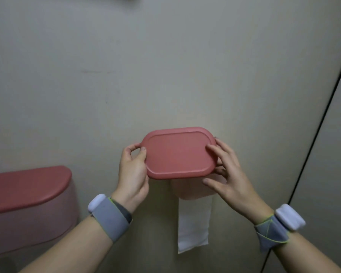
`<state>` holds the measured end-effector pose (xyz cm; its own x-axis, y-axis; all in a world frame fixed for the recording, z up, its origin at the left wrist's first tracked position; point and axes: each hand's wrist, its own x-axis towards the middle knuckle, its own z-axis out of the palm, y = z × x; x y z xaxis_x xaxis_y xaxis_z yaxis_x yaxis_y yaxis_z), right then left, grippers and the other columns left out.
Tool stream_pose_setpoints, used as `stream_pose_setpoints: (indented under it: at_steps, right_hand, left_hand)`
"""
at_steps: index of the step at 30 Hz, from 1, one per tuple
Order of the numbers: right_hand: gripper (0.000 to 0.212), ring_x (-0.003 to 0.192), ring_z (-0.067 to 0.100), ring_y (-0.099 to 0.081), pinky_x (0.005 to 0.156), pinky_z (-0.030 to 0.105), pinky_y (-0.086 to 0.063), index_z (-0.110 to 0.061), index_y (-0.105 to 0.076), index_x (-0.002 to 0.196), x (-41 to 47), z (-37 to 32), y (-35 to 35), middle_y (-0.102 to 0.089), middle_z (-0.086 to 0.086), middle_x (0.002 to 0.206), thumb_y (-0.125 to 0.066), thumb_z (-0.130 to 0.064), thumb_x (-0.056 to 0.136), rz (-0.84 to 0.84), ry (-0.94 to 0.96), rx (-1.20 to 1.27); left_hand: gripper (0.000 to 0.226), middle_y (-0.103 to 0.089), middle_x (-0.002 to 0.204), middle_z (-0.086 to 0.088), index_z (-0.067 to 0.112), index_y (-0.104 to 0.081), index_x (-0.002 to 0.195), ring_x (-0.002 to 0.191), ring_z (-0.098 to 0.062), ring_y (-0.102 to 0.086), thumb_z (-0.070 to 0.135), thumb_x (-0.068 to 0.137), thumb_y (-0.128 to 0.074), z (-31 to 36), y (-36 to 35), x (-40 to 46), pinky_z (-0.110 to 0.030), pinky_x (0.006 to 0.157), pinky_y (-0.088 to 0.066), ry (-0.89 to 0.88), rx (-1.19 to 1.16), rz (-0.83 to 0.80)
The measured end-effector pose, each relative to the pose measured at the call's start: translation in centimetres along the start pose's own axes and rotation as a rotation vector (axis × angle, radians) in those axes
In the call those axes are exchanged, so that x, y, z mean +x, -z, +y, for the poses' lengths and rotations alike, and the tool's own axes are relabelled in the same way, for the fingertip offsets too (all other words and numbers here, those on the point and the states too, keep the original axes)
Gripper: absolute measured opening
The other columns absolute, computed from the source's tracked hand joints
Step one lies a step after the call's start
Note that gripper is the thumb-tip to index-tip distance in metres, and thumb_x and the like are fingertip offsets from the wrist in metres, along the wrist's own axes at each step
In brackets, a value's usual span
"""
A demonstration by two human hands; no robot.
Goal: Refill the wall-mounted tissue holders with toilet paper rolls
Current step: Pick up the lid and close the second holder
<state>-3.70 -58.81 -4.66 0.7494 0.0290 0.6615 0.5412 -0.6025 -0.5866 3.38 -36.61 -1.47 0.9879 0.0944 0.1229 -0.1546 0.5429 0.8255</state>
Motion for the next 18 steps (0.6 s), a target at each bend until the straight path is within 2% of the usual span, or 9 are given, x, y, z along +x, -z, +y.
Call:
stream_pose_setpoints:
  at_steps: [2, 6, 10, 13, 15, 18]
  right_hand:
    - [0.078, 0.140, 0.014, -0.036, 0.101, 0.012, -0.041, -0.021, -0.044, 0.142, 1.1, 0.5, 0.5, -0.027, -0.001, 0.155, -0.081, -0.005, 0.076, 0.007, 0.040, -0.082]
    - [0.070, 0.145, 0.012, -0.030, 0.115, 0.032, -0.035, -0.020, -0.046, 0.141, 3.2, 1.0, 1.7, -0.033, 0.002, 0.153, -0.078, -0.020, 0.079, 0.009, 0.085, -0.230]
    - [0.075, 0.148, 0.007, -0.023, 0.119, 0.017, -0.018, -0.022, -0.042, 0.144, 3.9, 1.7, 2.7, -0.028, 0.002, 0.157, -0.075, -0.035, 0.078, -0.038, 0.096, -0.266]
    - [0.076, 0.147, 0.007, -0.025, 0.117, 0.014, -0.019, -0.024, -0.043, 0.143, 4.3, 2.8, 3.2, -0.032, 0.002, 0.156, -0.075, -0.038, 0.075, -0.019, 0.078, -0.268]
    - [0.076, 0.146, 0.006, -0.028, 0.117, 0.014, -0.020, -0.028, -0.044, 0.142, 4.5, 3.8, 3.6, -0.034, -0.002, 0.155, -0.073, -0.043, 0.074, -0.008, 0.063, -0.248]
    - [0.074, 0.144, 0.003, -0.031, 0.116, 0.014, -0.022, -0.030, -0.045, 0.141, 5.2, 5.5, 4.1, -0.038, -0.005, 0.153, -0.076, -0.048, 0.076, -0.015, 0.059, -0.215]
  left_hand:
    - [0.016, -0.070, 0.086, -0.009, 0.022, -0.053, 0.102, 0.063, -0.011, -0.068, 0.008, 0.103, -0.046, -0.5, -0.4, 0.8, -0.038, 0.074, -0.054, 0.046, -0.018, -0.014]
    - [0.014, -0.070, 0.094, -0.010, 0.022, -0.050, 0.105, 0.071, -0.016, -0.067, 0.009, 0.104, -0.045, -1.2, -1.0, 2.2, -0.044, 0.080, -0.052, 0.122, -0.041, -0.047]
    - [0.013, -0.066, 0.099, -0.012, 0.018, -0.048, 0.103, 0.077, -0.018, -0.065, 0.005, 0.103, -0.044, -1.7, -2.0, 2.7, -0.053, 0.091, -0.050, 0.162, -0.066, -0.060]
    - [0.012, -0.065, 0.097, -0.014, 0.015, -0.048, 0.100, 0.075, -0.015, -0.065, 0.003, 0.102, -0.045, -2.2, -2.8, 3.0, -0.043, 0.086, -0.054, 0.126, -0.054, -0.068]
    - [0.012, -0.064, 0.097, -0.012, 0.015, -0.049, 0.098, 0.077, -0.011, -0.064, 0.004, 0.102, -0.047, -2.6, -3.3, 3.2, -0.028, 0.075, -0.054, 0.058, -0.002, -0.067]
    - [0.010, -0.061, 0.092, -0.006, 0.017, -0.052, 0.098, 0.069, 0.004, -0.061, 0.007, 0.101, -0.050, -3.7, -3.5, 3.5, -0.011, 0.064, -0.049, -0.123, 0.209, -0.033]
